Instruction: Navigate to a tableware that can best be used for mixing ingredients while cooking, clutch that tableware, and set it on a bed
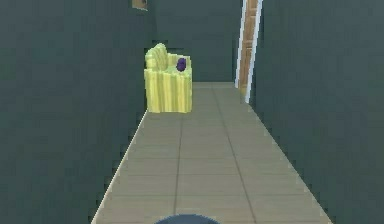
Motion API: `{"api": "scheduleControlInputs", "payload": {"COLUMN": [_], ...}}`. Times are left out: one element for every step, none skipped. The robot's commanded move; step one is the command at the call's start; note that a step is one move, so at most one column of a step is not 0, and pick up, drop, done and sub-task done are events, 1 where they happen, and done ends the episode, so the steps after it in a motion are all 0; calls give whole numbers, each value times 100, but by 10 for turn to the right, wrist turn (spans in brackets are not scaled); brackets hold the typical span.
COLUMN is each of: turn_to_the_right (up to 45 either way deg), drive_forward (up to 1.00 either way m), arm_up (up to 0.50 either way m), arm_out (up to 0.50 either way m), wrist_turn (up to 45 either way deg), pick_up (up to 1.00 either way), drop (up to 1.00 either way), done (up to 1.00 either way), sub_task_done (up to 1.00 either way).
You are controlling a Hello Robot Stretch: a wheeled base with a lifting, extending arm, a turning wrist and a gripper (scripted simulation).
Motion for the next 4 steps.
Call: {"api": "scheduleControlInputs", "payload": {"turn_to_the_right": [90,0,0,30], "drive_forward": [0,100,100,0], "arm_up": [0,0,0,0], "arm_out": [0,0,0,0], "wrist_turn": [0,0,0,0], "pick_up": [0,0,0,0], "drop": [0,0,0,0], "done": [0,0,0,0], "sub_task_done": [0,0,0,0]}}
